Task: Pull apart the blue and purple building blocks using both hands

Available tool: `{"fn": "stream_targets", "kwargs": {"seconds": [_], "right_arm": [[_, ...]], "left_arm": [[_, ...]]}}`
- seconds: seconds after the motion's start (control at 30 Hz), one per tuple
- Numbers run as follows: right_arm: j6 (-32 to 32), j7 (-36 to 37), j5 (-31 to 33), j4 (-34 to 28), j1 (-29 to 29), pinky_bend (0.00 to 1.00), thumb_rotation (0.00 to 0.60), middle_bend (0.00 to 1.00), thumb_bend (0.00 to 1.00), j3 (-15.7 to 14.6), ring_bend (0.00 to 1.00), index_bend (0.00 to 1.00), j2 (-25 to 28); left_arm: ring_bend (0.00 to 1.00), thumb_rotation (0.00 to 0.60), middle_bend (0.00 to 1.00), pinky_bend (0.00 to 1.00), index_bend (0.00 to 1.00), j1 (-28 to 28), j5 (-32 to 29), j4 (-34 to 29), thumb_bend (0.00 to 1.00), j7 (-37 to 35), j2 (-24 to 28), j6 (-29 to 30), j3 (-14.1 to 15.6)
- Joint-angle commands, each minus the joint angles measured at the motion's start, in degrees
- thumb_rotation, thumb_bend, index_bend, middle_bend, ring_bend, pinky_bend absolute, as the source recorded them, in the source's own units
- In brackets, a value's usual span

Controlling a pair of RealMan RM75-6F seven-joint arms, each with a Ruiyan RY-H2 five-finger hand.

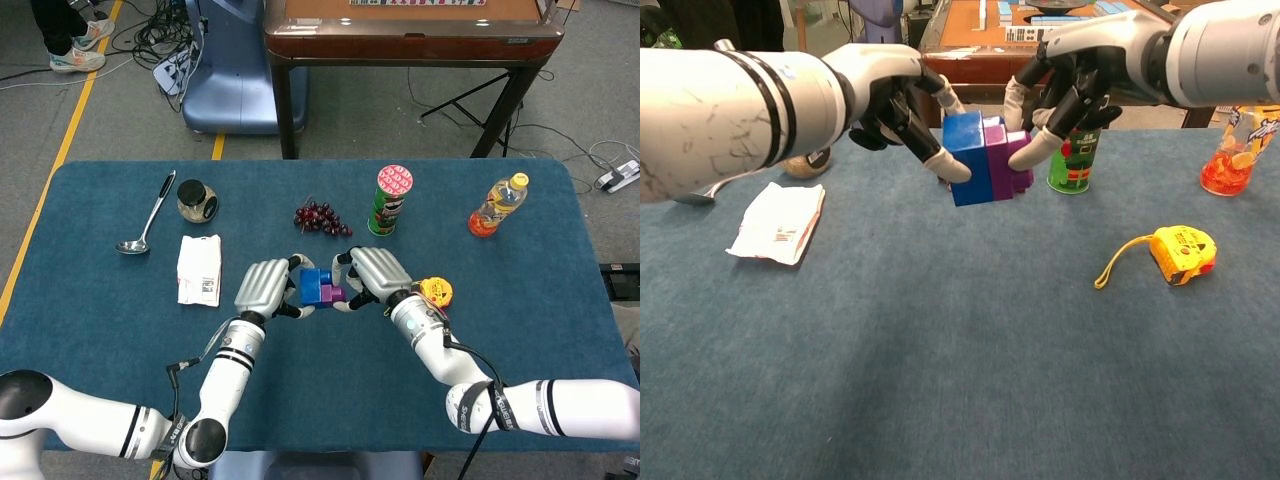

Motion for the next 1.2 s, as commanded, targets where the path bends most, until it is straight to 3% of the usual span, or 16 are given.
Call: {"fn": "stream_targets", "kwargs": {"seconds": [0.03,0.47,0.93,1.2], "right_arm": [[-0.02,-0.20,0.18,0.05,0.10,1.00,0.600,1.00,0.27,-0.08,1.00,0.64,-0.04],[-0.82,-0.02,-0.05,0.79,-0.12,1.00,0.600,1.00,0.38,-0.68,1.00,0.71,-0.16],[-0.50,2.05,-3.84,-0.13,-2.65,1.00,0.600,1.00,0.39,-1.19,1.00,0.72,1.05],[-1.03,2.44,-5.09,0.10,-4.36,1.00,0.600,1.00,0.39,-2.69,1.00,0.72,2.56]], "left_arm": [[1.00,0.600,1.00,1.00,0.59,0.11,0.24,0.06,0.48,0.14,-0.03,-0.01,0.05],[1.00,0.600,1.00,1.00,0.59,1.33,0.47,-0.17,0.49,-0.44,0.27,-1.13,-0.18],[1.00,0.600,1.00,1.00,0.59,2.08,-0.56,0.63,0.49,-0.96,0.16,-2.43,-0.07],[1.00,0.600,1.00,1.00,0.59,3.56,-0.37,1.30,0.48,-1.36,0.39,-2.73,1.79]]}}
